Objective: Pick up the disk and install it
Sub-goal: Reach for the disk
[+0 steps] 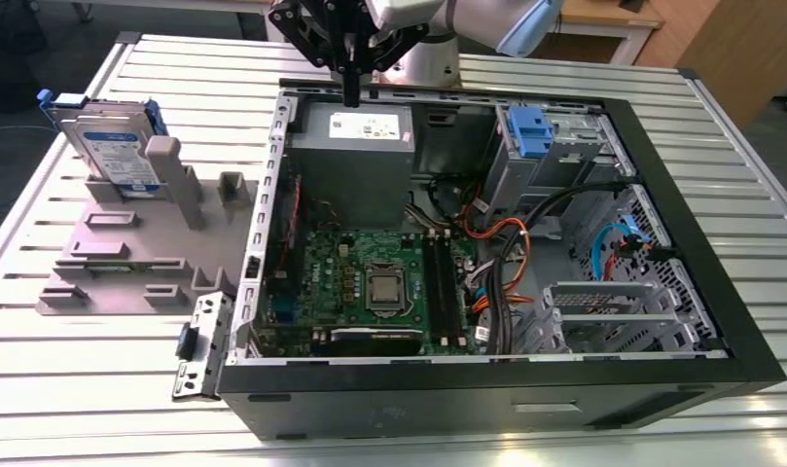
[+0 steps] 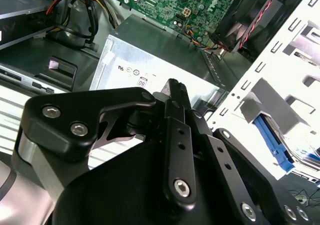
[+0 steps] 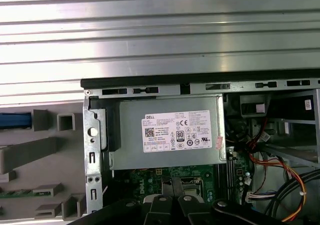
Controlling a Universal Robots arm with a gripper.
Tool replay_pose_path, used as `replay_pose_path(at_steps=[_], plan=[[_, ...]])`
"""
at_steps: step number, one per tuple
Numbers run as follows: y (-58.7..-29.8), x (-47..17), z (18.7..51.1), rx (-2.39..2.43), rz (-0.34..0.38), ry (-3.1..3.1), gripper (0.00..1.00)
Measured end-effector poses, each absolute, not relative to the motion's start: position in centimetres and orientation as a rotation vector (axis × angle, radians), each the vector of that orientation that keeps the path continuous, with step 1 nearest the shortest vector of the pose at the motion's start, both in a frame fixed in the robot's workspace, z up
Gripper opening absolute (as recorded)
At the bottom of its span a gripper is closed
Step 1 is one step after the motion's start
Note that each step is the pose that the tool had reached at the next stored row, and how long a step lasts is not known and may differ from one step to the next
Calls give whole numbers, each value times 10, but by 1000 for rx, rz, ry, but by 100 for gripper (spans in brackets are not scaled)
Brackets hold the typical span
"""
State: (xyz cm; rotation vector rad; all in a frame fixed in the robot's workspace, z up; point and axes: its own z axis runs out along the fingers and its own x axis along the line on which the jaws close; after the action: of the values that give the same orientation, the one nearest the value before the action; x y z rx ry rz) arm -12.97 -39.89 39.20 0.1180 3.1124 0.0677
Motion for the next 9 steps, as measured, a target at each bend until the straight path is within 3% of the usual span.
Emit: replay_pose_path(at_steps=[9], plan=[[-399,-134,390,118,68,3113,11]])
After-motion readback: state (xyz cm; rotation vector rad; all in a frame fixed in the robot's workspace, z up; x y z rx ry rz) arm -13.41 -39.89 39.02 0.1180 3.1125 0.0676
